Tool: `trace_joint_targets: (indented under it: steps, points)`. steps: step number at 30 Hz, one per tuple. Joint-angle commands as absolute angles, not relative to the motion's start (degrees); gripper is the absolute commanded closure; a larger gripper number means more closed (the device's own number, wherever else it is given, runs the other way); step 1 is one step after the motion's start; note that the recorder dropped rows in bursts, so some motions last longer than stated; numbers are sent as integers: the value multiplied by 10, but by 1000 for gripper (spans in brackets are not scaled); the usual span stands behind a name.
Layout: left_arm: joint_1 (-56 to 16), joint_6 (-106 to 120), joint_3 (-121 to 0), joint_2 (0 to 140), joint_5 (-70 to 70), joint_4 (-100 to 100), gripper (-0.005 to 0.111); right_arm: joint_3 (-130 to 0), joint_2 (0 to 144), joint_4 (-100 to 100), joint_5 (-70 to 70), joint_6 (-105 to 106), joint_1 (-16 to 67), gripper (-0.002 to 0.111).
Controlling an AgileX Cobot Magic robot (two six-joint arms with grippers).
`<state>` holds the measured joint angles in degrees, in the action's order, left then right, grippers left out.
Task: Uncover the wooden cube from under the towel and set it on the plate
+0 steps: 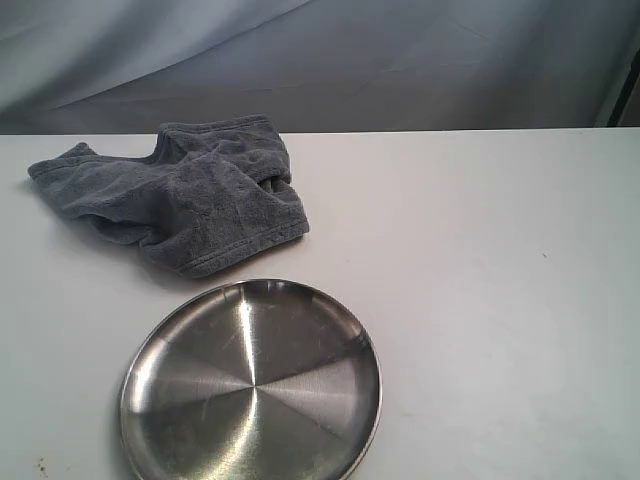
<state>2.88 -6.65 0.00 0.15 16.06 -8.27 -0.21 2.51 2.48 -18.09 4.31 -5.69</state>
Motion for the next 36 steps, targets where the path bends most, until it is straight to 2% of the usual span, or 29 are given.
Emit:
trace_joint_targets:
  steps: [1, 19, 24, 36]
  points:
    - [30, -69, 0, 0, 153, -82, 107, 0, 22, 25, -179, 41, -56, 108]
    - [30, -69, 0, 0, 153, -82, 107, 0, 22, 25, -179, 41, -56, 108]
    - [30, -39, 0, 0, 141, -176, 107, 0, 22, 25, -179, 41, -56, 108]
    - [30, -74, 0, 0, -236, -99, 107, 0, 22, 25, -179, 41, -56, 108]
